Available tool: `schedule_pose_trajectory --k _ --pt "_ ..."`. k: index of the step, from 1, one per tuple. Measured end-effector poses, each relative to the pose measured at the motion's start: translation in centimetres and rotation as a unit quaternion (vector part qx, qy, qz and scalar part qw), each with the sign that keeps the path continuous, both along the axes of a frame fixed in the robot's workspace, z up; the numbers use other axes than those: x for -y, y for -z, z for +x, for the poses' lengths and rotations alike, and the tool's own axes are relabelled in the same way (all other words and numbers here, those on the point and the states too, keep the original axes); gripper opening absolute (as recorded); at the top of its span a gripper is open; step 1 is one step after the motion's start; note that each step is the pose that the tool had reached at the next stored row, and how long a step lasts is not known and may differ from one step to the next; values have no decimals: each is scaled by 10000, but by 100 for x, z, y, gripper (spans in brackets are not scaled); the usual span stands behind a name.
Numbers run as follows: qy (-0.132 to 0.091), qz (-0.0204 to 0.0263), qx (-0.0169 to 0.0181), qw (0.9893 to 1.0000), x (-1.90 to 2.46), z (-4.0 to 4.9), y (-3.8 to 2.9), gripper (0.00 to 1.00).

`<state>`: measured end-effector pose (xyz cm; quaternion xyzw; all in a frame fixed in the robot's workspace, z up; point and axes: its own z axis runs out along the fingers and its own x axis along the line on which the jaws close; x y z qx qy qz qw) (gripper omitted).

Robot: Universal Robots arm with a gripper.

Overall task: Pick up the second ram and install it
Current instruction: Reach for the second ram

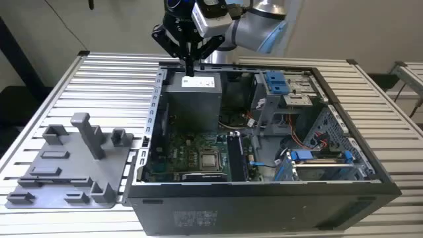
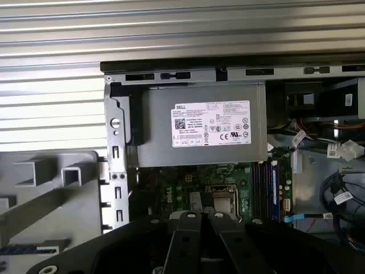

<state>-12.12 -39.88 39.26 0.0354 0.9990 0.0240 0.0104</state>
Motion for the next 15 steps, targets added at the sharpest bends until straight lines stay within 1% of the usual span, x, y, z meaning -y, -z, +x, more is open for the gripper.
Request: schedule_pose_trajectory --k 15 --pt "0 0 0 10000 0 0 0 11"
